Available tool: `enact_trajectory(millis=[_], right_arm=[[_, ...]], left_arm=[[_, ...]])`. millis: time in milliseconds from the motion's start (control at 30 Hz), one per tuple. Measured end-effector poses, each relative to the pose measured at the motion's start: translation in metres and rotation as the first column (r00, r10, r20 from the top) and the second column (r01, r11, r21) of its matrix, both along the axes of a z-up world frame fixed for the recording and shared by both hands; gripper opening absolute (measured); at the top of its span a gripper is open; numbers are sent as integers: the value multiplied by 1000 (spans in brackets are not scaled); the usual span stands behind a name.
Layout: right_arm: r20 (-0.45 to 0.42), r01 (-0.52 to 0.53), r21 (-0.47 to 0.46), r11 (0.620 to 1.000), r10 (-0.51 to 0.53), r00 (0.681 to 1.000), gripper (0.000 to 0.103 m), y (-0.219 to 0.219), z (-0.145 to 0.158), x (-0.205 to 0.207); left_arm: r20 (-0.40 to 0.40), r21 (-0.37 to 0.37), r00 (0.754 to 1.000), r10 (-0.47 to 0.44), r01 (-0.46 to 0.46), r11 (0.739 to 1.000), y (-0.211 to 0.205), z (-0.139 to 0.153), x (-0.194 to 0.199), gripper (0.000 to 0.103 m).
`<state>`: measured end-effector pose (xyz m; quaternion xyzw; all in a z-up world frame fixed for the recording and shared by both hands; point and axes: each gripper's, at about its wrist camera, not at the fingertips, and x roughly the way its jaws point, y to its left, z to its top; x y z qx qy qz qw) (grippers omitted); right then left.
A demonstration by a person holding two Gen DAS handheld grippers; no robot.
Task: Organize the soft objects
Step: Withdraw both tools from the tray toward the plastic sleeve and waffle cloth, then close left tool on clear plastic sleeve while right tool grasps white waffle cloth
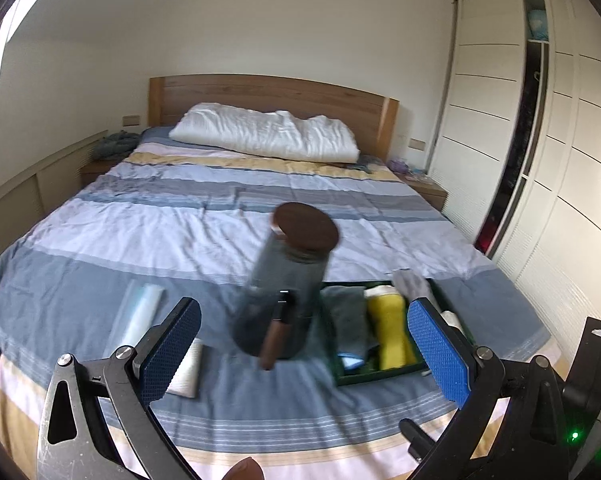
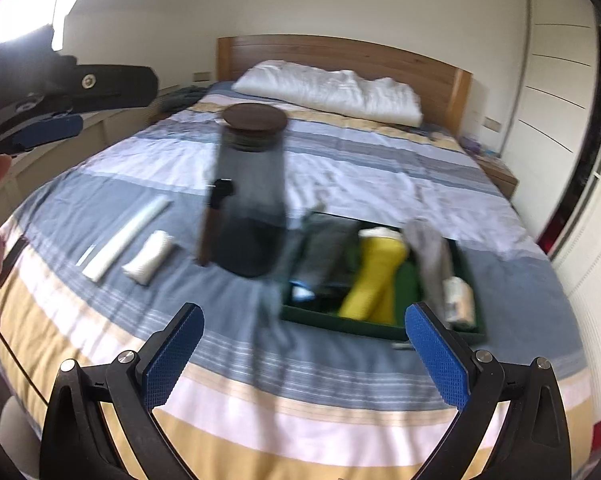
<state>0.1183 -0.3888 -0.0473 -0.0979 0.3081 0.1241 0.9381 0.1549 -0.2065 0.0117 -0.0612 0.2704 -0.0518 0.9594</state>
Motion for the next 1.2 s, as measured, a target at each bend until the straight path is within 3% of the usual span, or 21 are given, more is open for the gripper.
enact_trajectory(millis=[300,467,600,800,1200], right_arm=[[-37,-104,30,994,105,994,103,78,-12,16],[-97,-150,38,988,153,983,103,139,-40,45],[-148,-115,54,992,122,981,103,177,-68,82],[-240,-35,48,998,45,970,95,224,-111,142],[-324,-16,20,1000,22,946,76,263,-166,209]], left_arm=[[-55,13,995,79,-78,997,91,-27,8,102],[-219,70,967,129,-117,991,168,-78,40,102],[-313,100,937,155,-130,987,207,-123,69,102],[-423,153,887,185,-131,980,222,-179,113,101],[-532,223,831,166,-51,973,210,-233,158,102]])
